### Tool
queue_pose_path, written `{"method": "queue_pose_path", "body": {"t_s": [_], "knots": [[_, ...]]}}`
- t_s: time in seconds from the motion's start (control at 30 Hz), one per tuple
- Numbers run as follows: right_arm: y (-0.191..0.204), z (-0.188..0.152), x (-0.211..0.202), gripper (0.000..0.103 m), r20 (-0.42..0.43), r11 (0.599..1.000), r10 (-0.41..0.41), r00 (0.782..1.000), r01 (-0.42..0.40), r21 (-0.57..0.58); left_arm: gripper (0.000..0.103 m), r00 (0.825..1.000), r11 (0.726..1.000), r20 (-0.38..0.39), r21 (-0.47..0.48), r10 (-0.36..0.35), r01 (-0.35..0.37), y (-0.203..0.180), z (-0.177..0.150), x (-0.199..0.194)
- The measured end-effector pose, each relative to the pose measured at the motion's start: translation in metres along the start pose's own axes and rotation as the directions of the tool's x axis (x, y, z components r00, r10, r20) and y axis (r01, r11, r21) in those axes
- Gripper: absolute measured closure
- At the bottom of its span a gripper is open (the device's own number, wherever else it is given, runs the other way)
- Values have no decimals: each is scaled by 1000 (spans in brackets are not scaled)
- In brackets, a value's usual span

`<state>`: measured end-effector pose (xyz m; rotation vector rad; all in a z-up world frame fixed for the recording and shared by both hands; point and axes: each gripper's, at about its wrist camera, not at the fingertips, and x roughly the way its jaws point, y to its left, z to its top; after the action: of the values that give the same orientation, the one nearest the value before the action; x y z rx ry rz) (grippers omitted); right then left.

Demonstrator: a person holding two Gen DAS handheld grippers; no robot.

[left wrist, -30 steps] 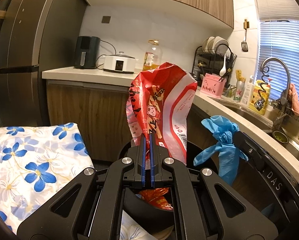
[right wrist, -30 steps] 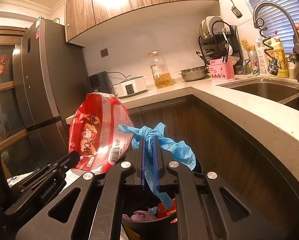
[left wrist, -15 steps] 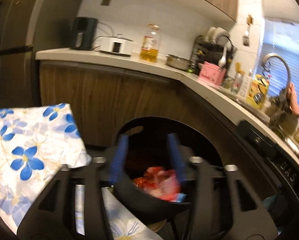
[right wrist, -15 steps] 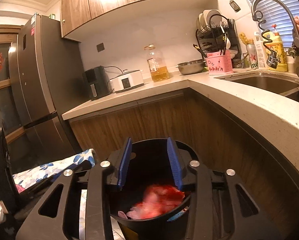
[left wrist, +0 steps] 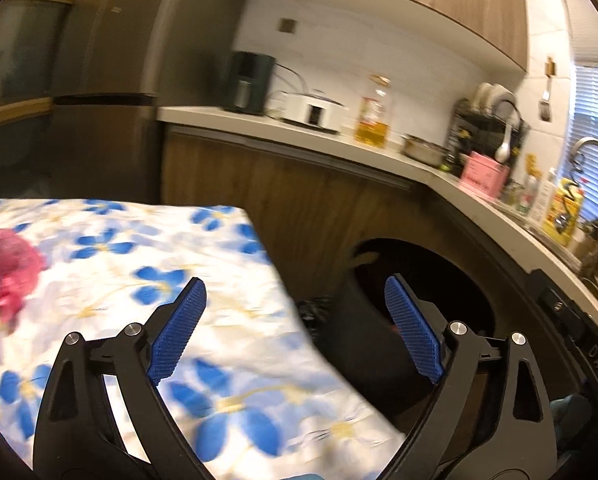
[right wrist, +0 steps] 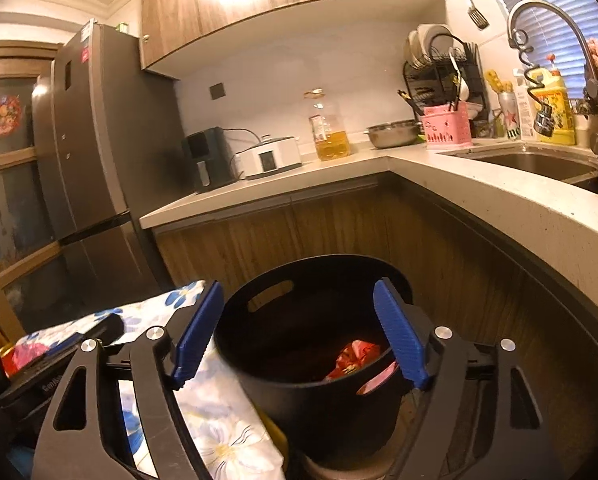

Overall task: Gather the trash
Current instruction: 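Move both open tools back toward the pink bag and red cup, then grasp the pink plastic bag with the right tool and lift it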

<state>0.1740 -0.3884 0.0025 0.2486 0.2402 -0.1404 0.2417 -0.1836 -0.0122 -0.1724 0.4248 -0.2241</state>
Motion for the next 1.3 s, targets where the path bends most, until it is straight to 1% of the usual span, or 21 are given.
{"method": "queue_pose_path", "body": {"t_s": [0.07, 0.13, 0.17, 0.23, 0.33, 0.5, 0.7, 0.87, 1.03, 1.2, 1.3], "knots": [[10, -4, -5, 26, 3, 1000, 13, 1000, -13, -12, 13, 998, 998, 21, -14, 58, -58, 15, -1, -13], [18, -7, -10, 26, 5, 1000, 25, 1000, -25, -16, 13, 994, 995, 41, -26, 99, -98, 28, -1, -24], [21, -8, -11, 26, 4, 999, 30, 1000, -30, -18, 13, 991, 992, 50, -31, 128, -126, 37, -1, -31], [31, -12, -14, 26, 4, 999, 45, 999, -45, -24, 13, 985, 987, 66, -36, 161, -159, 48, -2, -42], [43, -17, -17, 26, -5, 998, 67, 998, -67, -22, 13, 970, 973, 83, -43, 228, -225, 71, -6, -57], [66, -28, -18, 25, -18, 995, 101, 995, -101, -14, 13, 938, 940, 77, -69, 338, -333, 119, -14, -76], [111, -44, -8, 25, -66, 983, 176, 982, -179, -47, 13, 905, 903, 51, -105, 423, -416, 165, -23, -92], [153, -57, 2, 25, -110, 963, 245, 963, -255, -88, 13, 878, 872, 46, -148, 477, -466, 201, -28, -110], [195, -69, 8, 25, -144, 937, 311, 939, -329, -119, 13, 854, 843, 42, -187, 519, -504, 231, -26, -123], [236, -81, 13, 25, -181, 906, 370, 911, -397, -146, 13, 831, 816, 46, -223, 555, -533, 261, -23, -139], [263, -87, 16, 25, -199, 881, 411, 890, -443, -163, 13, 819, 800, 44, -246, 573, -547, 277, -22, -148]]}}
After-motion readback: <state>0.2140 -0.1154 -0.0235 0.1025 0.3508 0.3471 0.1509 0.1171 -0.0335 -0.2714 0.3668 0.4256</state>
